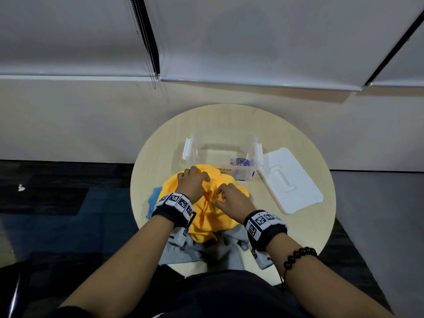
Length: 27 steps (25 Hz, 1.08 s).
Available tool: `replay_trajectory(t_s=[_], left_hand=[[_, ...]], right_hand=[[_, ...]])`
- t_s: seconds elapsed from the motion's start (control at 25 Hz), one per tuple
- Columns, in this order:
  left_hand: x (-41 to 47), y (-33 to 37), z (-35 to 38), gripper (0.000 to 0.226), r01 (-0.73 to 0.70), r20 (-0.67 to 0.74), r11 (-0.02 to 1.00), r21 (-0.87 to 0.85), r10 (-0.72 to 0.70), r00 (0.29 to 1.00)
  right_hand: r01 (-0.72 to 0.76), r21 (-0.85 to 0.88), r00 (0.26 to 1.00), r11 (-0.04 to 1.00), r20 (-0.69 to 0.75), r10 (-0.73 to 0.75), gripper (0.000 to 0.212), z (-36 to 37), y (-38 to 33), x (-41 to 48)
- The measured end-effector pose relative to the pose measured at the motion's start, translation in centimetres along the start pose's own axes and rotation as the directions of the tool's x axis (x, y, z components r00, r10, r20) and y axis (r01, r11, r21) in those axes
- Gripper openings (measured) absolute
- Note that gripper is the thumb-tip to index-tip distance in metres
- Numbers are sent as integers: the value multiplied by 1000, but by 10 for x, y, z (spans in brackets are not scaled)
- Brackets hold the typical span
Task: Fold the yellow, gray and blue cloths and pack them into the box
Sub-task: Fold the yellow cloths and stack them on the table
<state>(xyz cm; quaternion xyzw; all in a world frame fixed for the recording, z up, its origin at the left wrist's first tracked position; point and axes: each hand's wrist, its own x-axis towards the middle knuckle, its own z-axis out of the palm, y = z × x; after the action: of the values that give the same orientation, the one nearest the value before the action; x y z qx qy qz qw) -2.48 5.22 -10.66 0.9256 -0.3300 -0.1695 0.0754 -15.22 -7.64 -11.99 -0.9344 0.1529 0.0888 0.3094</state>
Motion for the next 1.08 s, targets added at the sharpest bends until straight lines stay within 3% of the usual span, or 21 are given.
replay_trajectory(t_s=[0.16, 0.28, 0.44, 0.56, 0.72, 0.8, 0.96, 1.04, 1.08], left_hand=[[-1, 9, -3, 15, 3, -115, 986, -168, -22, 993], [-10, 19, -9, 6, -106, -147, 909, -403, 50, 988], [-19, 30, -10, 6, -156, -173, 841, -519, 75, 982], [-21, 32, -11, 11, -128, -180, 814, -567, 30, 983], [-21, 22, -22, 20, -167, -161, 821, -546, 93, 983], [-16, 19, -28, 15, -181, -158, 870, -459, 120, 980], [-3, 20, -51, 7, -28, -408, 978, -206, -60, 911], [-1, 20, -67, 12, -53, -463, 922, -384, -142, 875], [-2, 22, -76, 18, -113, -449, 828, -550, -179, 876]], right_hand=[[-72, 29, 997, 997, -2, 72, 49, 9, 3, -2], [-99, 61, 993, 993, -58, 103, 41, 8, 3, -3], [-129, 78, 986, 989, -93, 136, 23, 2, 5, 0], [-87, 152, 977, 985, -179, 114, 23, -8, 10, -6], [-5, 428, 835, 904, -496, 239, 19, -44, 15, -16], [-44, 455, 770, 889, -551, 320, 18, -65, 13, -12], [-32, 497, 727, 867, -583, 362, 20, -84, 10, -7], [-10, 524, 719, 852, -588, 370, 23, -87, 11, -9], [-4, 543, 714, 840, -586, 383, 26, -88, 12, -10]])
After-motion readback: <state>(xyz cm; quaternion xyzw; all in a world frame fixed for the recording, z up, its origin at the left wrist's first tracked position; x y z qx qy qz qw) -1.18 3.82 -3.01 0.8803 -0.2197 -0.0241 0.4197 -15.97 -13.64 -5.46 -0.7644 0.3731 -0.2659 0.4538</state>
